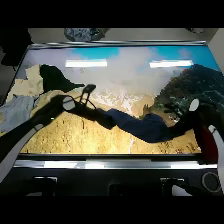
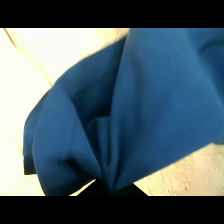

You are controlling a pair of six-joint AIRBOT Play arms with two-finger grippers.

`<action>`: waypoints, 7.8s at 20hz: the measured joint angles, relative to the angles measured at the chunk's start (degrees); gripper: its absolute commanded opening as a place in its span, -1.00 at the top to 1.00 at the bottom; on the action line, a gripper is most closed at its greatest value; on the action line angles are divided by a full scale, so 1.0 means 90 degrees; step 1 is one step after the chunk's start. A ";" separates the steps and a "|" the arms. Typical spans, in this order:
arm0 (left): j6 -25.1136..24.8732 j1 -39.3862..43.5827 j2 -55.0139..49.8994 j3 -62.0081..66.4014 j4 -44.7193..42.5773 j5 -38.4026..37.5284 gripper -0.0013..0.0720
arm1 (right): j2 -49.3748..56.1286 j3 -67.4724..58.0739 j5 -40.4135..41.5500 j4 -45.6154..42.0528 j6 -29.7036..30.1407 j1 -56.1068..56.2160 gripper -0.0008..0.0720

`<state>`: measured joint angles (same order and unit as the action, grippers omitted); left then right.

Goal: Fold the shirts.

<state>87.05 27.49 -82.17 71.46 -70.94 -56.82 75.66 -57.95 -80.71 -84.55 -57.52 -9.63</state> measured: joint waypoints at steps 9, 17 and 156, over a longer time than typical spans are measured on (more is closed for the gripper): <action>0.1073 -0.0738 0.2548 0.3220 -0.2424 -0.1022 0.87 | -0.3368 -0.3349 0.1676 -0.0231 -0.0202 0.0005 0.87; 0.1382 -0.0998 0.3475 0.3696 -0.1790 -0.2356 0.86 | -0.4583 -0.3852 0.2489 -0.0131 -0.0520 0.0002 0.87; -0.0612 -0.4789 0.1005 -0.2662 0.0231 -0.2210 -0.29 | 0.2283 -0.4979 -0.2353 0.1549 -0.0117 -0.1787 -0.57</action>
<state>81.54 -15.62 -73.12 47.51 -68.86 -76.71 96.20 -102.76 -101.89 -70.61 -58.57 -25.71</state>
